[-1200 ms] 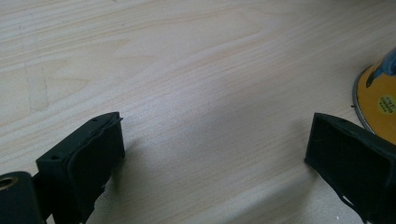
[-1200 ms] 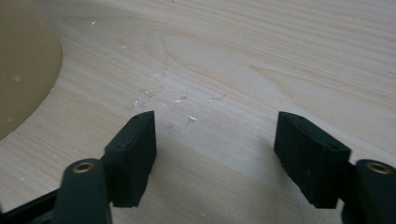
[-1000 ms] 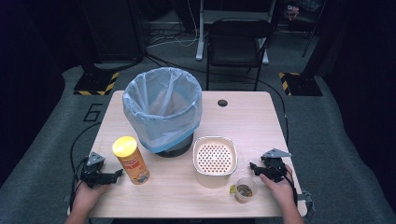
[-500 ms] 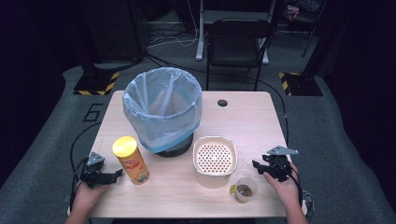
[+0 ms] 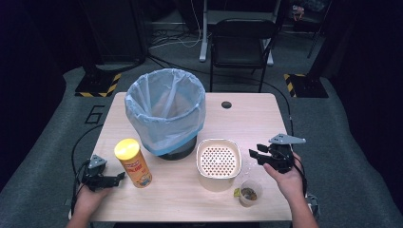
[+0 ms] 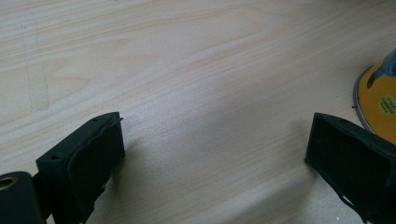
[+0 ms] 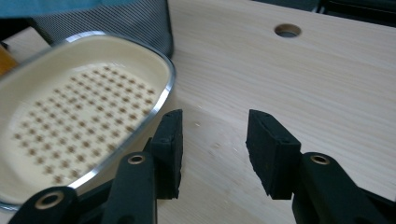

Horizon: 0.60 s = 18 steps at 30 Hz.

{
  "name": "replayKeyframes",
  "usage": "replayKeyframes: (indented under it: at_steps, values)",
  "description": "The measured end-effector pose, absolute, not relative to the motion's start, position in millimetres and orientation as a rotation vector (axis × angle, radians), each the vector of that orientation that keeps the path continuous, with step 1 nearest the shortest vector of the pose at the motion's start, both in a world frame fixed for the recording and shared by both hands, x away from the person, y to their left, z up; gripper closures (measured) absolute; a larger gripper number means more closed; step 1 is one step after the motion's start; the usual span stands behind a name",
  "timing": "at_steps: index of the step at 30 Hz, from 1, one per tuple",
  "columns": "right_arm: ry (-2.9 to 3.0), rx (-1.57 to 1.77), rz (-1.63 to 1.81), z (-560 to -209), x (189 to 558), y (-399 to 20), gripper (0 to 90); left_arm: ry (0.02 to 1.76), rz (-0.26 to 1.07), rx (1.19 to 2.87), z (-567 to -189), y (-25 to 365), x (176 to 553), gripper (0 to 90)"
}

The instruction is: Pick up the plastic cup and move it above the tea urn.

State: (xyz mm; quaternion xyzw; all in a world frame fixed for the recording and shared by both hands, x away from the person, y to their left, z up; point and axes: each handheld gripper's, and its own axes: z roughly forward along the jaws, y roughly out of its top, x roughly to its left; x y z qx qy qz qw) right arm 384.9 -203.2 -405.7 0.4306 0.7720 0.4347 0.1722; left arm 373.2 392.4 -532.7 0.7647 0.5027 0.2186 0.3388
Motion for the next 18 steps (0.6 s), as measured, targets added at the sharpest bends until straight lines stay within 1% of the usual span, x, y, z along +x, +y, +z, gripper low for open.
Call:
replayKeyframes:
  at_steps: [5,9,14,18]
  values:
    - [2.231,1.191,1.265,-401,388,-190,55.9,1.310,0.570,1.991,-533,393,373,4.0]
    - [2.277,1.175,1.256,-407,391,-178,55.5,1.309,0.570,1.992,-533,393,373,4.0]
    - [2.338,1.142,1.240,-416,392,-166,61.6,1.309,0.570,1.992,-533,393,373,4.0]
    - [2.332,1.152,1.218,-415,389,-163,62.6,1.310,0.570,1.991,-533,393,373,4.0]
